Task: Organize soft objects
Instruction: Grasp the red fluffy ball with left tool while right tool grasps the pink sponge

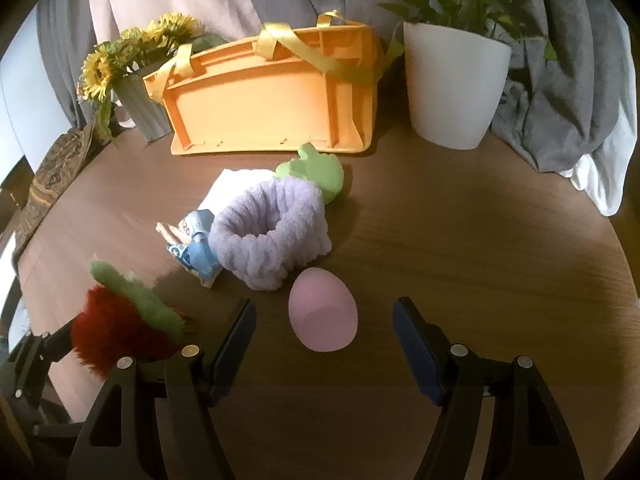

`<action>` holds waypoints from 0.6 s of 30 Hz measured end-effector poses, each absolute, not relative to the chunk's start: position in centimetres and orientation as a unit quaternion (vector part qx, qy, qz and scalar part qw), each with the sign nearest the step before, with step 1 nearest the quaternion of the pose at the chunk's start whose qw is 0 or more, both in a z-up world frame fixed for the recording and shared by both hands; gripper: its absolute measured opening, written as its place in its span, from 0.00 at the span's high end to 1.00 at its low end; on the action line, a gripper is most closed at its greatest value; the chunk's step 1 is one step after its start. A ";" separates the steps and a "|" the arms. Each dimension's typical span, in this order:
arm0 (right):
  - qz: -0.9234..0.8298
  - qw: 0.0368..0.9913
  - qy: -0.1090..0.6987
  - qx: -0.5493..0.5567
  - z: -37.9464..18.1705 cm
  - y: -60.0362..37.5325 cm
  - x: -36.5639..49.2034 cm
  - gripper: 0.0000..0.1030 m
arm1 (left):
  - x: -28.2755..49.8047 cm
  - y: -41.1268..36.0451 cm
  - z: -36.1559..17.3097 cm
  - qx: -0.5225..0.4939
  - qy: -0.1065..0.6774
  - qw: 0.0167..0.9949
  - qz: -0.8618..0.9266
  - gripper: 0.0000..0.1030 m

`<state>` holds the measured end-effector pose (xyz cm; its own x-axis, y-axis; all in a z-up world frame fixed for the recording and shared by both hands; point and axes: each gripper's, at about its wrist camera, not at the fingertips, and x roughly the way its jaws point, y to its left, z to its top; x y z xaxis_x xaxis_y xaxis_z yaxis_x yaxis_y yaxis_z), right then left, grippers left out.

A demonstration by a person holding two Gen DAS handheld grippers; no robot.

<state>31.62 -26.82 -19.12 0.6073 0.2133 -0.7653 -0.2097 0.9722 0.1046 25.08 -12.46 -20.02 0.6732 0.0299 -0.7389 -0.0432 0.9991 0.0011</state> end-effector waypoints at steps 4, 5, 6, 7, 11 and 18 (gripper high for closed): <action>0.117 0.894 0.433 0.002 -19.7 -26.6 32.3 0.30 | 25.8 -12.3 -20.4 -0.016 0.406 0.913 0.016 0.26; 0.117 0.893 0.435 0.003 -19.9 -26.6 32.4 0.30 | 26.1 -12.2 -20.4 -0.018 0.407 0.913 0.015 0.28; 0.118 0.892 0.436 0.004 -20.0 -26.6 32.6 0.30 | 26.3 -12.2 -20.5 -0.018 0.406 0.914 0.016 0.30; 0.119 0.891 0.438 0.005 -20.2 -26.5 32.7 0.30 | 26.4 -12.2 -20.5 -0.019 0.405 0.914 0.016 0.31; 0.120 0.891 0.437 0.004 -20.5 -26.3 33.0 0.31 | 26.8 -11.9 -20.9 -0.024 0.408 0.912 0.015 0.41; 0.119 0.890 0.439 -0.003 -20.9 -25.9 33.4 0.47 | 26.9 -11.6 -21.2 -0.033 0.416 0.908 0.012 0.57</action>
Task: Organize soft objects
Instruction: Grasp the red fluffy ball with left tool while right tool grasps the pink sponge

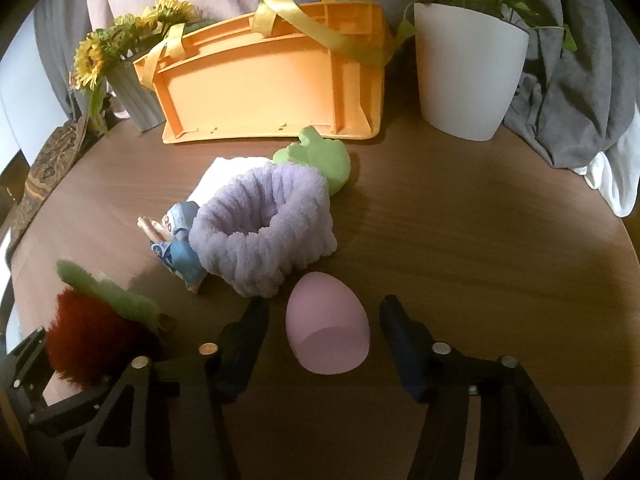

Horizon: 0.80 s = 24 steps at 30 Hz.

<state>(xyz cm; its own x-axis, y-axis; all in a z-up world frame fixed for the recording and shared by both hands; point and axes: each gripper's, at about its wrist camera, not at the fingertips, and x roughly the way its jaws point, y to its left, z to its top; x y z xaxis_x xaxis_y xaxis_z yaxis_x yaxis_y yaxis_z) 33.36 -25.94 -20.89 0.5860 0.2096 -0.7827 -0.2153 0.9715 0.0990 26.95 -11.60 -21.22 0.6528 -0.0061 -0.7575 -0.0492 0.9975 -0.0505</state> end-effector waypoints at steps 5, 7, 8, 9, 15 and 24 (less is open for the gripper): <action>0.119 0.889 0.443 -0.004 -21.1 -25.7 33.3 0.60 | 26.9 -11.3 -21.0 -0.040 0.416 0.908 0.009 0.61; 0.119 0.889 0.441 -0.007 -21.0 -25.7 33.2 0.62 | 26.9 -11.2 -20.8 -0.043 0.413 0.910 0.010 0.61; 0.121 0.889 0.443 -0.006 -21.0 -25.7 33.2 0.62 | 26.9 -11.2 -20.6 -0.045 0.413 0.910 0.010 0.61; 0.120 0.889 0.443 -0.004 -21.0 -25.8 33.2 0.62 | 26.9 -11.2 -20.5 -0.047 0.413 0.910 0.010 0.61; 0.125 0.889 0.440 0.005 -20.3 -25.9 32.6 0.62 | 27.0 -11.1 -19.1 -0.053 0.406 0.912 0.009 0.62; 0.123 0.896 0.426 0.015 -17.9 -26.5 31.7 0.62 | 26.9 -11.0 -16.4 -0.046 0.387 0.921 0.002 0.62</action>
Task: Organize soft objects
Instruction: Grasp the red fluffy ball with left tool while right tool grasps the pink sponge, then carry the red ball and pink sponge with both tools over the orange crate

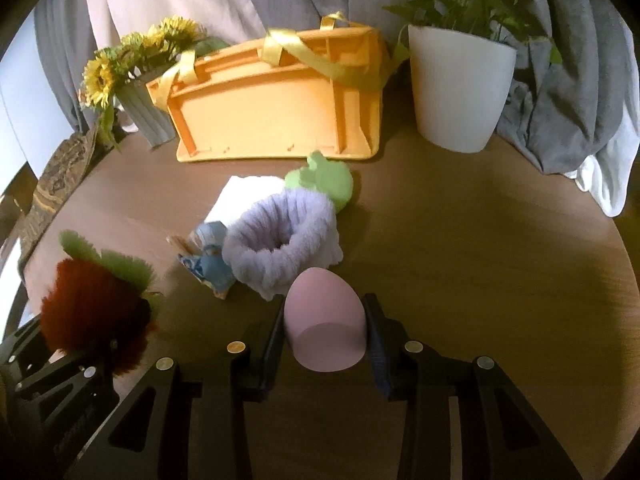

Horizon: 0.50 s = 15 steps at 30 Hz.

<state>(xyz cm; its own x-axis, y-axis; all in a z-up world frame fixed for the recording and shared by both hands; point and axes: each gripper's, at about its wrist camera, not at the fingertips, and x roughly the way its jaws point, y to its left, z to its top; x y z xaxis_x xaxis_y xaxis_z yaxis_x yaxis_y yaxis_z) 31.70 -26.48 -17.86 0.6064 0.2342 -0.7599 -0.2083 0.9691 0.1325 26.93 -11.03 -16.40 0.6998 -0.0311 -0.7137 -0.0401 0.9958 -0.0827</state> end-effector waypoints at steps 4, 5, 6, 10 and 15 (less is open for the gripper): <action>0.121 0.902 0.415 0.020 -16.3 -26.6 31.4 0.62 | 27.0 -10.8 -15.1 -0.044 0.378 0.925 -0.001 0.62; 0.122 0.903 0.412 0.022 -16.0 -26.6 31.3 0.62 | 27.0 -10.7 -14.8 -0.044 0.375 0.926 -0.002 0.62; 0.123 0.903 0.410 0.023 -15.7 -26.6 31.3 0.62 | 27.1 -10.6 -14.3 -0.042 0.372 0.927 -0.004 0.62; 0.123 0.908 0.399 0.026 -14.3 -26.1 31.2 0.62 | 27.0 -10.1 -12.9 -0.041 0.361 0.932 -0.012 0.62; 0.124 0.914 0.385 0.031 -12.5 -25.5 31.0 0.62 | 27.2 -9.1 -11.2 -0.039 0.348 0.936 -0.019 0.62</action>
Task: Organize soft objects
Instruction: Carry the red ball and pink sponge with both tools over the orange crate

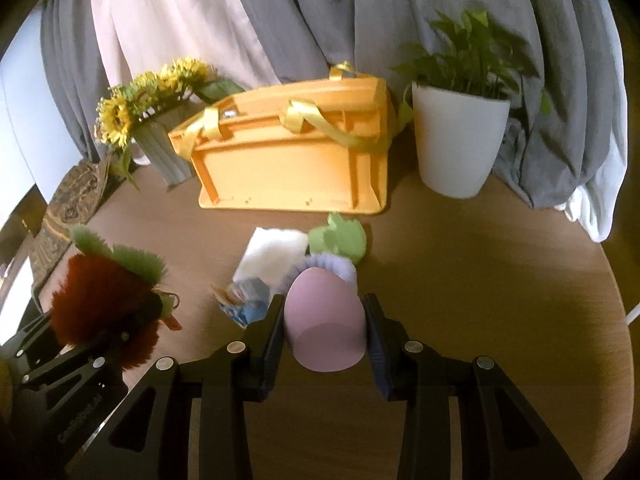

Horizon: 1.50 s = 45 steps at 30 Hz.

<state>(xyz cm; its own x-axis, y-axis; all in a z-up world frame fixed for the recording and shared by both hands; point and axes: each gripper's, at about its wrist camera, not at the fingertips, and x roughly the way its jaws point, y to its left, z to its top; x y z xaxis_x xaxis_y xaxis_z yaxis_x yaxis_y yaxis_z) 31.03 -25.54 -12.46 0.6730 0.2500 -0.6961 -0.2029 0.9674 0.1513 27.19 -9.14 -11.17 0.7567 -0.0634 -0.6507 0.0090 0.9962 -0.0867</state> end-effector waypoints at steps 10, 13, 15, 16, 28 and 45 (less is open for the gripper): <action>0.108 0.930 0.348 0.042 -8.6 -23.0 31.3 0.62 | 28.5 -6.3 -7.4 -0.025 0.320 0.946 -0.049 0.62; 0.100 0.935 0.337 0.047 -7.6 -22.1 31.4 0.62 | 29.2 -5.5 -6.3 -0.015 0.313 0.948 -0.060 0.62; 0.095 0.937 0.331 0.051 -7.1 -21.5 31.6 0.62 | 29.5 -5.0 -5.9 -0.013 0.310 0.948 -0.067 0.62; 0.091 0.939 0.328 0.054 -6.8 -21.3 31.6 0.62 | 29.8 -4.6 -5.6 -0.011 0.308 0.949 -0.072 0.62; 0.056 0.952 0.293 0.075 -4.3 -18.5 33.2 0.62 | 33.1 -1.8 -3.0 0.007 0.280 0.953 -0.113 0.62; 0.051 0.964 0.249 0.080 -1.1 -16.6 38.6 0.62 | 38.8 -0.5 0.5 0.022 0.221 0.968 -0.119 0.62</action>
